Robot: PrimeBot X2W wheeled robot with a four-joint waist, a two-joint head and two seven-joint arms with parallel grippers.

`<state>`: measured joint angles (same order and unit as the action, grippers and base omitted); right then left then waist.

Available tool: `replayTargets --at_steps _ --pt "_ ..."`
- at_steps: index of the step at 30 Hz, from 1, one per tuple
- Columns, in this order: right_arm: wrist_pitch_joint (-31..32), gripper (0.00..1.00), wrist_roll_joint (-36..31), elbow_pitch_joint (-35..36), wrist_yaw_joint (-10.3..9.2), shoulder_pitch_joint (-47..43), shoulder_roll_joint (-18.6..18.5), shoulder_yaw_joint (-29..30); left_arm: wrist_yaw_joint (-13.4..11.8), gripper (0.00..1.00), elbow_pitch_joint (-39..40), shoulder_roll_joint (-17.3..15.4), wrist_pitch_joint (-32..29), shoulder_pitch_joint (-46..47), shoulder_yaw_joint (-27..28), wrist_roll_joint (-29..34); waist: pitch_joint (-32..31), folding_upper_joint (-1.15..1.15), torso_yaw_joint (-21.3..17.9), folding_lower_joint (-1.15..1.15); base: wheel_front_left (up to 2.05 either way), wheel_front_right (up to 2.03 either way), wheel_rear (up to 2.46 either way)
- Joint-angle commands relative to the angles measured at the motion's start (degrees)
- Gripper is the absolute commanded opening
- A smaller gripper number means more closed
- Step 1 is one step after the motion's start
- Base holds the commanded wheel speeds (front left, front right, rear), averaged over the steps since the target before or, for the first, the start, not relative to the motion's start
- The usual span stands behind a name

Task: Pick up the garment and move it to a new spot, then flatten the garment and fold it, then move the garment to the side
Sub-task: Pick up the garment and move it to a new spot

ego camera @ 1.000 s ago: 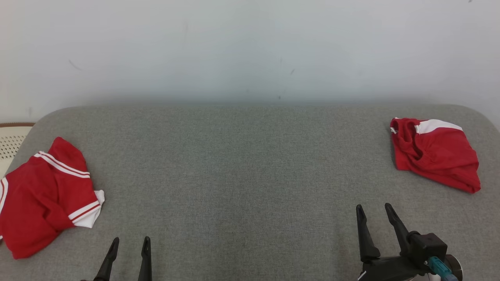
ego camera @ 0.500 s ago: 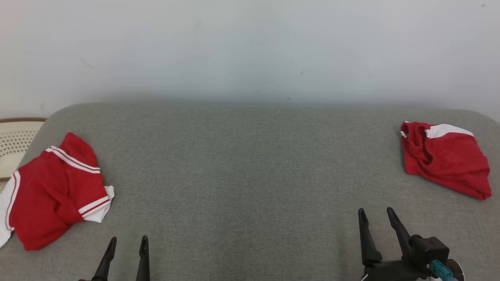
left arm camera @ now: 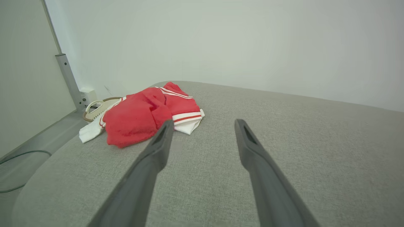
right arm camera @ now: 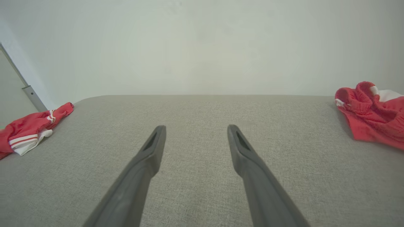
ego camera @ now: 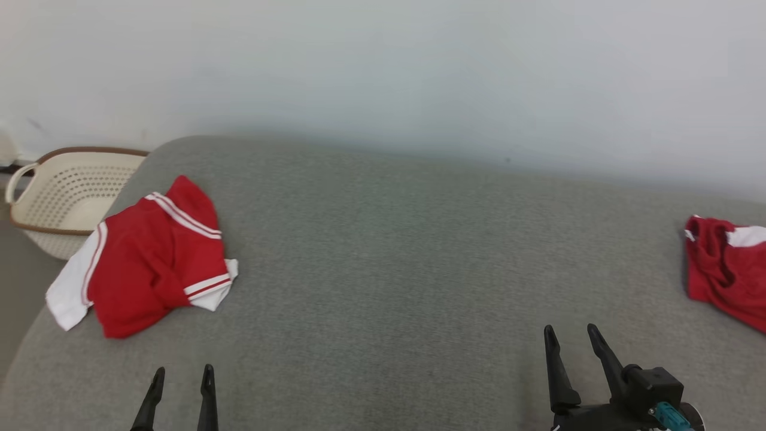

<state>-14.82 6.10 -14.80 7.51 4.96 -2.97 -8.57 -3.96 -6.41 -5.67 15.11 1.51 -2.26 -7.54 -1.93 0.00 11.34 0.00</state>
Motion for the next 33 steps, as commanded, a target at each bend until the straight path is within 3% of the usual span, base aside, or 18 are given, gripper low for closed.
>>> replayTargets --at_steps 1,18,33 --pt "-0.17 1.0 0.37 -0.17 -0.04 -0.55 0.14 -0.14 -0.2 1.0 -0.06 -0.54 0.07 -0.69 0.18 0.02 -0.29 0.0 3.34 0.0 0.0 0.0 0.0" --pt "-0.31 1.0 1.96 -1.27 -0.04 -0.23 0.11 -1.65 -0.95 1.0 1.34 -1.68 -1.27 -1.62 -0.29 -0.45 -1.05 0.0 12.99 0.0 0.0 0.0 0.0" --pt "-0.38 1.0 2.52 -1.45 -0.04 0.15 0.1 -2.32 -1.35 1.0 1.04 -2.43 -1.45 -1.27 -0.49 -1.18 -0.66 0.0 16.3 0.0 0.0 0.0 0.0"
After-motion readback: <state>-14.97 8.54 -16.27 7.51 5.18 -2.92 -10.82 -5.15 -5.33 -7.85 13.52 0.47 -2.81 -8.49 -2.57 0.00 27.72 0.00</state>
